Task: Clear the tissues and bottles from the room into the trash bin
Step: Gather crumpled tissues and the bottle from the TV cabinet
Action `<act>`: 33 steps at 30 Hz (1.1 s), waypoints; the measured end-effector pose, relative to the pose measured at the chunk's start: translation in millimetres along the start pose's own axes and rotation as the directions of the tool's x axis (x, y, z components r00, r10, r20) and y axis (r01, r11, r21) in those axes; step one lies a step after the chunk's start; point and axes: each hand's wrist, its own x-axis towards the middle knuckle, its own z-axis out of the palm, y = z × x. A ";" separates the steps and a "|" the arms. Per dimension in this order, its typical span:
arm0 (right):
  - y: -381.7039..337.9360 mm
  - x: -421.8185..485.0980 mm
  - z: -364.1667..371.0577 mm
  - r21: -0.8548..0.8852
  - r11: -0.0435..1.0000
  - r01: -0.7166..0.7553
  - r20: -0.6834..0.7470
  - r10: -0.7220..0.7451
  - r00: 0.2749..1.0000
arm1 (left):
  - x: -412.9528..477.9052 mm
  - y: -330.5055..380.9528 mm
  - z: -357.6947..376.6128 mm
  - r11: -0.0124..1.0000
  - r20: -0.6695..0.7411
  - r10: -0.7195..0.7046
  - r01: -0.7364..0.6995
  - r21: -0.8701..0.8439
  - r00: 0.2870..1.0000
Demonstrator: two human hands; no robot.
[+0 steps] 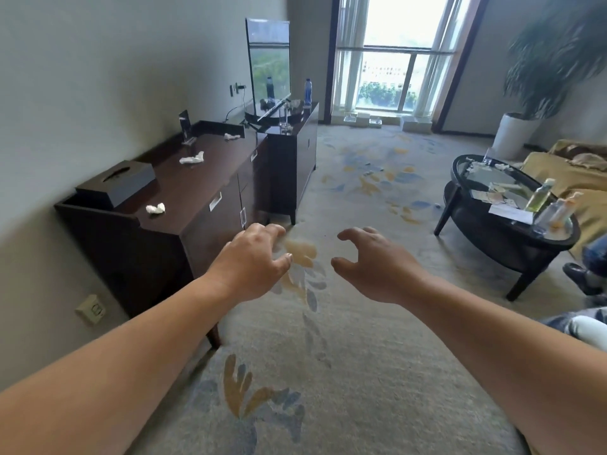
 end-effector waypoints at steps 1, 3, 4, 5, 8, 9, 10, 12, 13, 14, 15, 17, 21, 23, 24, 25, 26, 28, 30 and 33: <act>-1.2 16.2 0.2 -0.001 1.000 -0.003 -0.009 0.003 1.000 | 15.4 -7.3 -3.8 1.000 -0.010 0.008 -0.008 0.007 1.000; -3.5 45.3 2.6 -0.002 1.000 -0.010 -0.002 0.010 1.000 | 42.1 -20.3 -8.8 1.000 -0.018 0.008 -0.008 0.013 1.000; -4.3 59.4 4.5 -0.001 1.000 -0.012 0.009 0.012 1.000 | 54.2 -25.7 -10.0 1.000 -0.017 0.004 -0.004 0.011 1.000; -4.5 73.6 6.3 -0.001 1.000 -0.008 0.019 0.008 1.000 | 66.5 -30.4 -10.4 1.000 -0.014 0.000 0.000 0.008 1.000; -3.7 119.6 12.1 -0.003 1.000 0.008 0.021 -0.008 1.000 | 105.5 -43.2 -7.1 1.000 -0.003 -0.013 0.013 0.002 1.000; -2.7 134.7 14.1 0.000 1.000 0.016 0.019 -0.016 1.000 | 119.0 -47.2 -5.4 1.000 -0.004 -0.018 0.018 0.000 1.000; -1.9 149.7 16.5 0.003 1.000 0.025 0.022 -0.025 0.999 | 132.6 -51.3 -3.3 1.000 -0.006 -0.023 0.023 0.000 1.000; 1.0 181.5 21.7 -0.003 0.999 0.054 0.037 -0.054 0.998 | 161.4 -59.3 1.3 0.999 -0.009 -0.041 0.041 0.000 0.999; 2.6 197.8 24.0 -0.007 0.997 0.072 0.047 -0.071 0.996 | 175.5 -63.3 3.5 0.998 -0.008 -0.056 0.056 0.002 0.998; 4.6 214.7 25.8 -0.009 0.996 0.090 0.055 -0.089 0.995 | 189.7 -67.1 5.4 0.997 -0.007 -0.071 0.071 0.006 0.997; 7.1 232.4 27.3 -0.008 0.994 0.108 0.060 -0.108 0.992 | 204.5 -71.0 7.3 0.996 -0.009 -0.084 0.084 0.010 0.996; 13.1 269.7 28.9 -0.001 0.989 0.145 0.066 -0.145 0.987 | 234.7 -79.4 9.9 0.993 -0.022 -0.116 0.116 0.012 0.993; 21.2 343.8 27.7 0.018 0.977 0.213 0.120 -0.214 0.969 | 289.6 -91.0 6.0 0.977 -0.048 -0.214 0.215 0.013 0.976; 22.5 379.0 29.0 0.032 0.967 0.252 0.124 -0.254 0.959 | 312.3 -96.6 3.0 0.967 -0.069 -0.252 0.254 0.021 0.965; 21.5 394.8 30.0 0.038 0.963 0.265 0.124 -0.268 0.955 | 322.3 -100.4 1.7 0.962 -0.079 -0.271 0.274 0.018 0.959; 19.4 408.9 31.0 0.044 0.961 0.275 0.128 -0.278 0.952 | 331.1 -104.3 -0.1 0.957 -0.088 -0.289 0.291 0.014 0.953; 17.1 422.0 32.3 0.050 0.957 0.287 0.133 -0.292 0.947 | 339.4 -108.9 -1.9 0.953 -0.095 -0.302 0.304 0.008 0.949; 10.6 446.7 36.8 0.052 0.946 0.321 0.148 -0.325 0.934 | 356.1 -119.8 -5.5 0.944 -0.108 -0.326 0.329 0.007 0.939; 2.6 471.4 44.6 0.055 0.936 0.349 0.166 -0.353 0.921 | 372.4 -132.3 -9.2 0.934 -0.125 -0.355 0.358 0.008 0.927; -13.1 506.8 58.9 0.055 0.922 0.384 0.188 -0.388 0.902 | 393.0 -155.7 -12.6 0.924 -0.138 -0.377 0.381 0.002 0.916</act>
